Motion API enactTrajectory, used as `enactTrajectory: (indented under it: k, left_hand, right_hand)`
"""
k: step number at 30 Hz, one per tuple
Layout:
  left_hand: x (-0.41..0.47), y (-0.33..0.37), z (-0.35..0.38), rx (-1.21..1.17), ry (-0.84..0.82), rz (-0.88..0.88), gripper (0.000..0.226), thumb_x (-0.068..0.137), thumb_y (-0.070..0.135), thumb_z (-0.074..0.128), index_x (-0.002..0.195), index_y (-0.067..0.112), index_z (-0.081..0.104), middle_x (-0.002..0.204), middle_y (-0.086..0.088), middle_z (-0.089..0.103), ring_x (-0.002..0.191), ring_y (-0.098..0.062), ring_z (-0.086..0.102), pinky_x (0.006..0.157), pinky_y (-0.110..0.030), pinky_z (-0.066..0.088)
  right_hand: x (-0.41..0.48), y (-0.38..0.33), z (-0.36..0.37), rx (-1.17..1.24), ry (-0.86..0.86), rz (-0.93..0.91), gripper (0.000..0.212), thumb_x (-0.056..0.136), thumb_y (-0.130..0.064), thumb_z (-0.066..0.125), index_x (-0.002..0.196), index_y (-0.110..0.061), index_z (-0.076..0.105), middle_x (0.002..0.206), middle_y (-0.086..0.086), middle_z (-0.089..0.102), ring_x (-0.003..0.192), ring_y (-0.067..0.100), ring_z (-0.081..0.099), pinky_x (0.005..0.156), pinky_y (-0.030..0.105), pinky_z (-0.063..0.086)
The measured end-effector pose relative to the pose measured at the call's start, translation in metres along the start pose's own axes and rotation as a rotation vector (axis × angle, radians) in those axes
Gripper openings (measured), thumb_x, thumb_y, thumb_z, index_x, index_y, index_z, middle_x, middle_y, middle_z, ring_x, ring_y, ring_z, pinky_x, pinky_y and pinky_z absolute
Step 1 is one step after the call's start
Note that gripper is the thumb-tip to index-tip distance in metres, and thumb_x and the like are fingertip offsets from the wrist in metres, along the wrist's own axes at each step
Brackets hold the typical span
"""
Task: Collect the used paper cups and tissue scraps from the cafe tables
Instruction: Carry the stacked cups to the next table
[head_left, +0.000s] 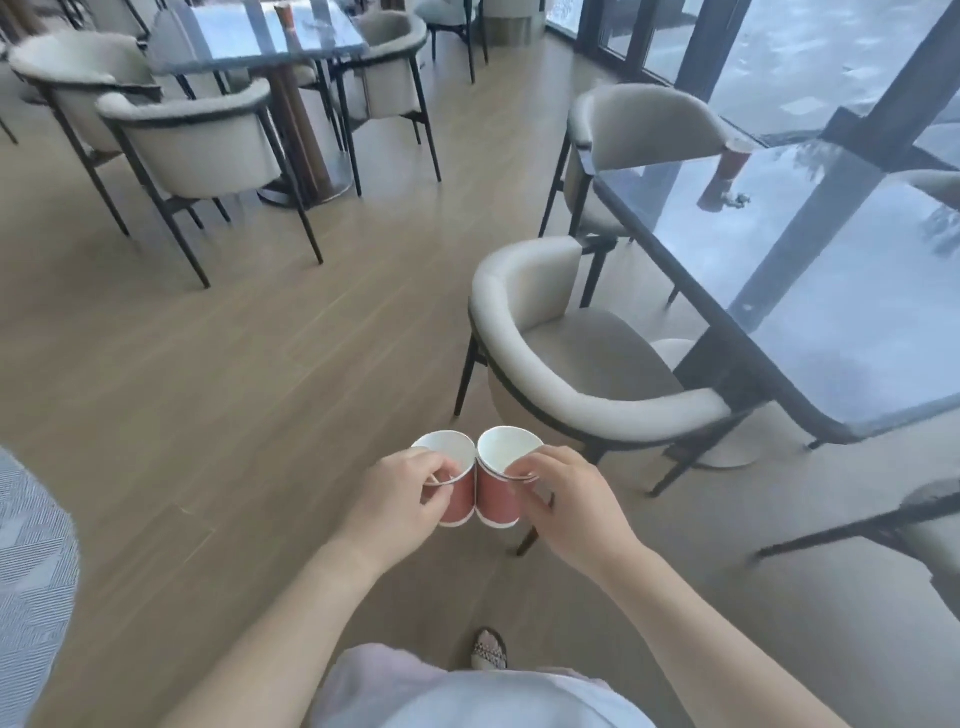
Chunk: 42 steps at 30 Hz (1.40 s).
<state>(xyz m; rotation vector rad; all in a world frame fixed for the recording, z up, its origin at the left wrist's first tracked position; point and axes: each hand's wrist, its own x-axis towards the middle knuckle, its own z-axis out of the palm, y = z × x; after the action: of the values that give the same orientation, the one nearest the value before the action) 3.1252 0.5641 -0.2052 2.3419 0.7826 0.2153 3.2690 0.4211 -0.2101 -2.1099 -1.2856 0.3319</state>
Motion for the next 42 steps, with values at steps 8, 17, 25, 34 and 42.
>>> enactTrajectory:
  k: [8, 17, 25, 34, 42]
  left_hand:
    - [0.115, -0.030, -0.030, -0.024, 0.044, -0.064, 0.013, 0.081, 0.014, 0.061, 0.086, 0.025, 0.066, 0.085, 0.011, 0.064, 0.079, -0.007, 0.059, 0.069, -0.020, 0.045]
    - [0.289, -0.098, -0.098, 0.001, 0.072, -0.064, 0.013, 0.082, 0.015, 0.060, 0.088, 0.025, 0.068, 0.088, 0.012, 0.066, 0.083, -0.007, 0.060, 0.073, -0.027, 0.048]
    - [0.465, -0.161, -0.177, 0.041, 0.045, -0.031, 0.012, 0.082, 0.019, 0.061, 0.088, 0.029, 0.066, 0.089, 0.015, 0.065, 0.081, -0.004, 0.060, 0.071, -0.030, 0.051]
    - [0.630, -0.197, -0.198, 0.063, -0.071, 0.023, 0.012, 0.081, 0.021, 0.061, 0.086, 0.031, 0.065, 0.089, 0.015, 0.065, 0.082, -0.004, 0.059, 0.071, -0.030, 0.051]
    - [0.836, -0.182, -0.210, 0.137, -0.202, 0.176, 0.019, 0.079, 0.009, 0.062, 0.090, 0.023, 0.068, 0.088, 0.011, 0.066, 0.080, -0.007, 0.058, 0.072, -0.016, 0.044]
  right_hand:
    - [0.138, 0.021, 0.007, 0.004, -0.059, -0.051, 0.007, 0.084, -0.015, 0.063, 0.088, -0.019, 0.066, 0.089, -0.006, 0.065, 0.085, 0.015, 0.058, 0.067, 0.024, 0.044]
    - [0.333, 0.027, 0.039, 0.010, -0.011, -0.032, 0.007, 0.083, -0.013, 0.063, 0.087, -0.019, 0.066, 0.087, -0.006, 0.065, 0.081, 0.012, 0.055, 0.064, 0.019, 0.037]
    - [0.522, 0.022, 0.061, 0.036, 0.059, 0.041, 0.011, 0.083, -0.010, 0.061, 0.091, -0.015, 0.066, 0.093, -0.003, 0.066, 0.090, 0.017, 0.056, 0.073, 0.028, 0.045]
    - [0.668, 0.066, 0.077, 0.066, 0.101, 0.171, 0.009, 0.082, -0.012, 0.064, 0.089, -0.017, 0.067, 0.089, -0.004, 0.066, 0.086, 0.017, 0.057, 0.071, 0.023, 0.042]
    - [0.829, 0.136, 0.050, 0.093, 0.211, 0.272, 0.007, 0.083, -0.019, 0.064, 0.090, -0.020, 0.067, 0.091, -0.006, 0.067, 0.087, 0.015, 0.056, 0.071, 0.026, 0.043]
